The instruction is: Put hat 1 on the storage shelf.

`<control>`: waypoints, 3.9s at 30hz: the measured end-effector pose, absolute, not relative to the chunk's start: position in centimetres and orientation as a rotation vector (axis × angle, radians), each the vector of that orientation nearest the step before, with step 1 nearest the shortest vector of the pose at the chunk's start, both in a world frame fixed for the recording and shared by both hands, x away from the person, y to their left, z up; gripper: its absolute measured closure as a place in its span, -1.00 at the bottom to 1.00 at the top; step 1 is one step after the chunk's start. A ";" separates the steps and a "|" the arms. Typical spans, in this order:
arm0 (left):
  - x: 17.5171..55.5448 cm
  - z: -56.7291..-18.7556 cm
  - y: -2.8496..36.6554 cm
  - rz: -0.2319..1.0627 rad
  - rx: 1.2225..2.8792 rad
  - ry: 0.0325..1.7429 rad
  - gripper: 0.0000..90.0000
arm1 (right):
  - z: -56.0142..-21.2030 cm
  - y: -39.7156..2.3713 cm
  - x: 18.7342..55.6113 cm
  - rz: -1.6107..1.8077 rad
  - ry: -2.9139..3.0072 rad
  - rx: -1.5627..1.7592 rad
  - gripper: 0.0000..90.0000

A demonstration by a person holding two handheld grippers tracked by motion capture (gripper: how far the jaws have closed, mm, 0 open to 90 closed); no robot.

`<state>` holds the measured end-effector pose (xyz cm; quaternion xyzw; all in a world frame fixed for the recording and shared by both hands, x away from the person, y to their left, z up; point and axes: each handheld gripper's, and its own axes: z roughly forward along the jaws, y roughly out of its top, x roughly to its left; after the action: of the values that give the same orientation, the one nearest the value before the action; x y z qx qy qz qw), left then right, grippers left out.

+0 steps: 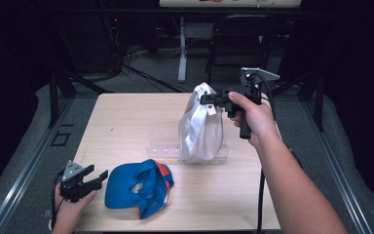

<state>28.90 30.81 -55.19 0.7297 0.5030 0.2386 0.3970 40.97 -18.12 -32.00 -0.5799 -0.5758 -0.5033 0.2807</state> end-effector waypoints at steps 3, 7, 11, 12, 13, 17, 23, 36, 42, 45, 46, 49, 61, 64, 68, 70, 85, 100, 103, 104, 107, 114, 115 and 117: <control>28.9 -55.1 30.8 0.601 1.844 1.278 -0.10 | -32.0 -17.6 41.4 -1.351 -1.541 -1.556 0.82; 28.7 -54.9 30.8 0.603 1.844 1.283 -0.05 | -31.8 -16.8 41.9 -1.354 -1.539 -1.556 0.82; 28.6 -54.5 30.7 0.598 1.835 1.259 0.02 | -31.8 -16.0 42.4 -1.347 -1.541 -1.558 0.82; 28.6 -54.3 30.6 0.593 1.839 1.253 0.02 | -31.8 -15.7 42.6 -1.347 -1.546 -1.559 0.82; 28.5 -54.3 30.4 0.594 1.834 1.245 0.02 | -31.8 -15.6 42.7 -1.344 -1.545 -1.557 0.82; 28.4 -53.7 29.7 0.604 1.848 1.209 0.01 | -32.0 -14.9 43.2 -1.341 -1.542 -1.564 0.82; 28.6 -52.7 28.1 0.599 1.888 1.147 -0.09 | -32.2 -14.1 43.8 -1.336 -1.542 -1.575 0.82; 29.5 -49.5 23.2 0.619 1.926 0.978 -0.14 | -33.2 -12.9 45.2 -1.326 -1.523 -1.618 0.82; 30.2 -48.7 20.6 0.617 1.949 0.912 -0.14 | -33.6 -12.1 45.6 -1.331 -1.515 -1.624 0.82; 30.6 -48.6 19.4 0.602 1.955 0.899 -0.14 | -33.7 -11.9 45.7 -1.333 -1.517 -1.625 0.82; 30.7 -48.6 18.9 0.598 1.957 0.895 -0.14 | -33.7 -11.7 45.7 -1.338 -1.512 -1.629 0.82; 31.1 -48.5 17.7 0.589 1.968 0.877 -0.14 | -33.6 -11.3 45.8 -1.336 -1.526 -1.624 0.81; 32.4 -48.7 13.9 0.583 2.002 0.839 0.06 | -33.6 -10.0 46.1 -1.352 -1.536 -1.620 0.81; 32.8 -48.9 13.3 0.588 2.008 0.838 0.13 | -33.7 -9.9 46.1 -1.353 -1.539 -1.621 0.81; 33.1 -49.2 12.9 0.574 1.989 0.834 0.28 | -33.6 -10.0 46.1 -1.355 -1.546 -1.624 0.81; 33.3 -49.2 12.6 0.576 1.990 0.825 0.35 | -33.6 -10.0 46.0 -1.357 -1.552 -1.628 0.81; 33.6 -49.3 12.4 0.622 2.057 0.767 0.80 | -33.9 -9.9 45.9 -1.372 -1.539 -1.627 0.81; 34.2 -49.2 14.6 0.547 2.005 0.769 0.88 | -34.3 -9.5 45.7 -1.348 -1.581 -1.611 0.81; 34.1 -49.4 15.0 0.541 2.000 0.773 0.89 | -34.5 -9.7 45.7 -1.335 -1.591 -1.616 0.81; 34.1 -49.5 15.1 0.540 2.005 0.775 0.89 | -34.6 -9.7 45.7 -1.344 -1.585 -1.619 0.81; 34.1 -49.9 15.4 0.532 2.000 0.780 0.90 | -34.9 -9.7 45.7 -1.334 -1.599 -1.622 0.81; 34.0 -50.5 15.7 0.520 1.993 0.811 0.90 | -35.4 -9.5 45.6 -1.305 -1.628 -1.628 0.76; 34.0 -50.5 15.8 0.519 1.990 0.817 0.91 | -35.4 -9.5 45.6 -1.303 -1.634 -1.631 0.74; 34.0 -50.7 16.0 0.513 1.985 0.828 0.91 | -35.5 -9.6 45.5 -1.298 -1.640 -1.627 0.73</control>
<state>34.02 16.01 -50.71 0.8023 0.3348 0.2072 0.4486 45.51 -9.62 -35.51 -0.5955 -0.6003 -0.4752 0.2434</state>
